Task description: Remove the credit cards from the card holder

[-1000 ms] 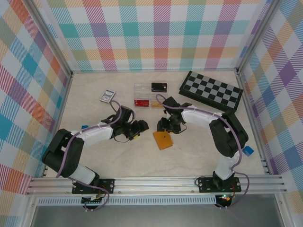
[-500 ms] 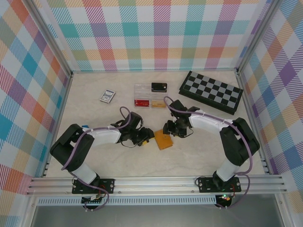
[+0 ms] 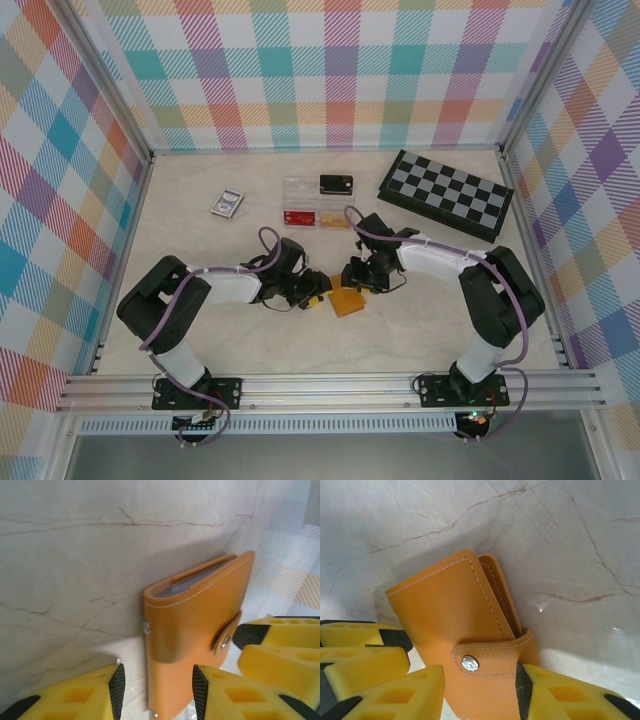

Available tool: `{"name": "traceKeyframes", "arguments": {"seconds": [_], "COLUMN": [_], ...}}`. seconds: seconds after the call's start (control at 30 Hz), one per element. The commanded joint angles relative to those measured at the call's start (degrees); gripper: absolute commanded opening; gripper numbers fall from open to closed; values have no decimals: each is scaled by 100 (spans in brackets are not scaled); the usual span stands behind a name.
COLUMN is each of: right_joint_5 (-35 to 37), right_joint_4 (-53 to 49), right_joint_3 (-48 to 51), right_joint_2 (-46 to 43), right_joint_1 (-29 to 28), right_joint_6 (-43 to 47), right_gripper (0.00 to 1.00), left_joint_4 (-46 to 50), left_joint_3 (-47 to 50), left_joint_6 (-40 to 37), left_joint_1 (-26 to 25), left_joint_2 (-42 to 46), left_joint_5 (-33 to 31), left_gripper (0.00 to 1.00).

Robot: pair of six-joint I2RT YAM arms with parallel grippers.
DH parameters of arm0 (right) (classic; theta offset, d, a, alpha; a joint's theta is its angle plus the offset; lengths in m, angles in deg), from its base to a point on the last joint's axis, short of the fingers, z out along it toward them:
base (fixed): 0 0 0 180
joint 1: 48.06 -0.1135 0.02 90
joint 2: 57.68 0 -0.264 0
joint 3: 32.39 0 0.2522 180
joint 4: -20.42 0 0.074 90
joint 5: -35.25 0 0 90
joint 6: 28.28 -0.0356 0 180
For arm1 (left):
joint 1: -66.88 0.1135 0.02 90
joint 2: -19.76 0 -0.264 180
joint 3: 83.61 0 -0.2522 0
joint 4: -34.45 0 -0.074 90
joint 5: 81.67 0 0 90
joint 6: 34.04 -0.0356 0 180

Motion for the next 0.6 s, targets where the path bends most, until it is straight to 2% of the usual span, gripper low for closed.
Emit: {"name": "traceKeyframes", "arguments": {"seconds": [0.0,0.17,0.33,0.43,0.57], "right_joint_5": [-234,-432,-455,-317,492], "right_joint_4": [170,379,434,351,127], "right_joint_3": [134,230,261,252,304], "right_joint_2": [122,188,195,150,-258], "right_joint_1": [13,14,13,13,-54], "right_joint_6": [-74,-118,-140,-118,29], "right_gripper": [42,41,40,40,41], "left_joint_4": [-407,-1169,-1384,-1363,-1190], "left_joint_3": [-5,88,135,153,127], "left_joint_6": [212,452,499,449,352], "left_joint_1": [-74,-74,-66,-61,-62], "left_joint_2": [-129,-308,-337,-308,-252], "left_joint_5": [213,403,419,427,399], "left_gripper": [41,39,34,25,11]}}
